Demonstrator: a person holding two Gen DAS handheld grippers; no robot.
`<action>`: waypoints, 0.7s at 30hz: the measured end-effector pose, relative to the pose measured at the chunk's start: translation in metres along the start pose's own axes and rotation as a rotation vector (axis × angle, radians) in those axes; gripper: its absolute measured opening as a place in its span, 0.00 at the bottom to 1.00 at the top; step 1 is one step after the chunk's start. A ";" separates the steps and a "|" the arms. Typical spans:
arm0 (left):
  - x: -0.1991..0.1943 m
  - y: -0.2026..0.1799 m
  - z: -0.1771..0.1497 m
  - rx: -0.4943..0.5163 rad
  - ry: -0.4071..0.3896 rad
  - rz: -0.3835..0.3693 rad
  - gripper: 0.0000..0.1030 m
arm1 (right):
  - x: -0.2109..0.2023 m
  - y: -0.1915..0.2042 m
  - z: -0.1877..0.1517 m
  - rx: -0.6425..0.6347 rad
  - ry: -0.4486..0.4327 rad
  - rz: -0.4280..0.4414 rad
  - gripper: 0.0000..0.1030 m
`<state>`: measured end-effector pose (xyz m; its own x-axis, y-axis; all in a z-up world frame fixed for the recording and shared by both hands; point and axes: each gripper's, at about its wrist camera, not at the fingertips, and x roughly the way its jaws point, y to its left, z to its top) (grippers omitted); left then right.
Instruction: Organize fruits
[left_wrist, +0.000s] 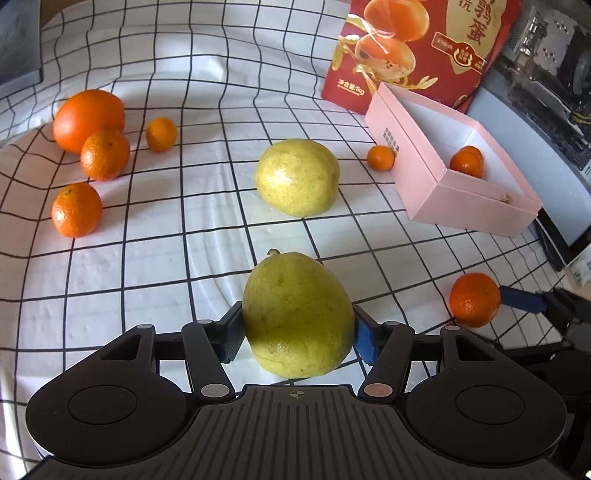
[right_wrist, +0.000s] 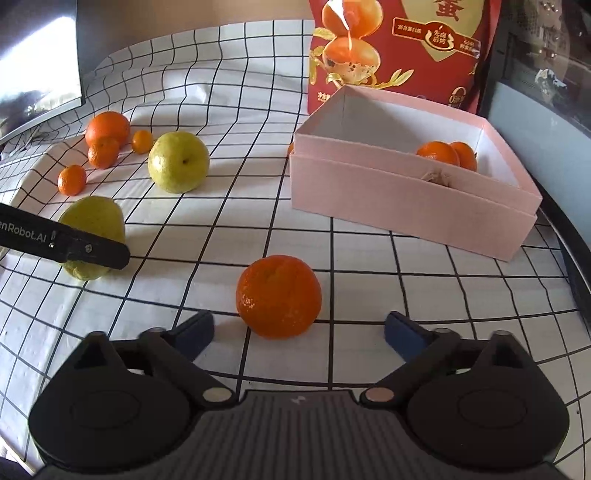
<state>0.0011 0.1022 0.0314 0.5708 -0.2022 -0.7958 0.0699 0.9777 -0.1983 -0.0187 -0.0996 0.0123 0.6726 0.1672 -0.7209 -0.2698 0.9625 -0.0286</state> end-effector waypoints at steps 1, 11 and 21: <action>0.000 -0.001 -0.001 0.006 -0.004 0.007 0.63 | 0.000 0.000 0.002 -0.004 0.000 0.003 0.84; -0.009 -0.003 -0.010 0.003 0.001 -0.010 0.63 | 0.000 0.010 0.015 -0.076 0.011 0.016 0.44; -0.012 -0.046 -0.019 0.100 0.023 -0.117 0.63 | -0.019 -0.027 0.011 -0.003 0.001 -0.031 0.44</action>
<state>-0.0246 0.0585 0.0391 0.5356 -0.3152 -0.7834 0.2171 0.9479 -0.2331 -0.0162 -0.1268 0.0345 0.6803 0.1366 -0.7201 -0.2507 0.9666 -0.0534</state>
